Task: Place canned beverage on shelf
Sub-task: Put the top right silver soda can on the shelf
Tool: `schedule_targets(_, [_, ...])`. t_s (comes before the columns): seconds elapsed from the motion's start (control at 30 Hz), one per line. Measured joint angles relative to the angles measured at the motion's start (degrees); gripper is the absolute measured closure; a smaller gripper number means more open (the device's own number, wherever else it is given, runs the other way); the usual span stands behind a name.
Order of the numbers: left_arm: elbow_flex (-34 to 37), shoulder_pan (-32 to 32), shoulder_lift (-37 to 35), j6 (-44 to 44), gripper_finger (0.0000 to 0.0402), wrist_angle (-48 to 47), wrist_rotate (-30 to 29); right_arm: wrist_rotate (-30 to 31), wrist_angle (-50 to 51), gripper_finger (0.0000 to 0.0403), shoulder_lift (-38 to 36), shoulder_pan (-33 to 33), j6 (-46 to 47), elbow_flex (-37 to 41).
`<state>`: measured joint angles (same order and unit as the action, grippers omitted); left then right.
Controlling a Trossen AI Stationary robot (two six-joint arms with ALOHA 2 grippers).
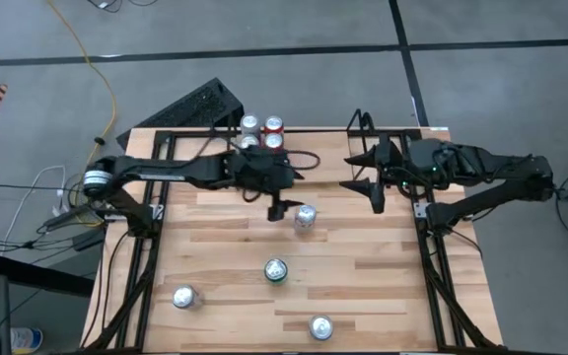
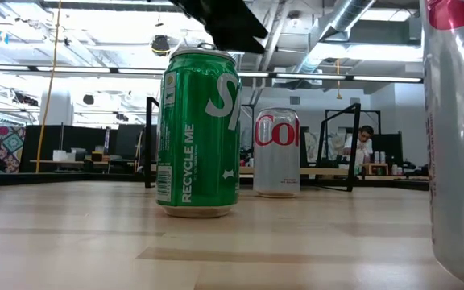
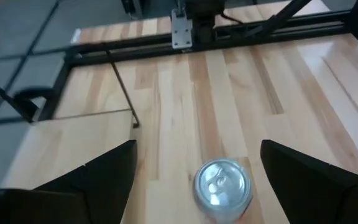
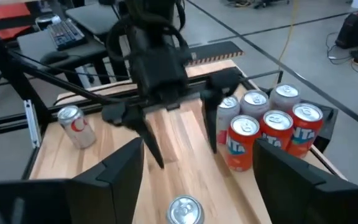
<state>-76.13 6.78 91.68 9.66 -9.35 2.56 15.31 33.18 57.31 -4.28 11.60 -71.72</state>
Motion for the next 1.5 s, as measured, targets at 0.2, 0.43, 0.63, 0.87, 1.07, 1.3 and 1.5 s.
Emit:
schedule_targets(0.2, [-3.88,-1.83,7.30,-2.07,0.0074,-0.59,-0.90,0.03,0.21,0.0126,0.08,-0.61,-0.02,0.00])
schedule_targets(0.43, [-5.12,-2.49,10.40,-4.89,0.0074,-0.29,-2.54,0.09,3.36,0.0126,0.01,-0.33,-0.04,0.00])
schedule_targets(0.63, [-5.10,-2.91,11.41,-4.12,0.0074,-2.57,-3.26,0.31,6.18,0.0126,0.23,-0.06,-0.04,0.00])
schedule_targets(0.87, [-4.97,-3.08,13.44,-7.65,0.0074,-3.90,-1.98,0.29,7.09,0.0126,0.41,-0.08,-1.59,0.00])
schedule_targets(1.07, [-5.06,-3.57,15.71,-8.21,0.0074,-3.36,-4.34,0.29,8.30,0.0126,0.45,-0.06,-1.53,0.00])
schedule_targets(1.3, [-5.00,-4.28,17.33,-10.71,0.0074,-3.83,-8.04,0.30,10.30,0.0126,0.43,-0.06,-1.52,0.00])
schedule_targets(1.5, [-5.01,-4.74,17.31,-9.78,0.0085,-5.04,-10.44,0.98,11.41,0.0126,0.43,-0.06,-1.49,0.00])
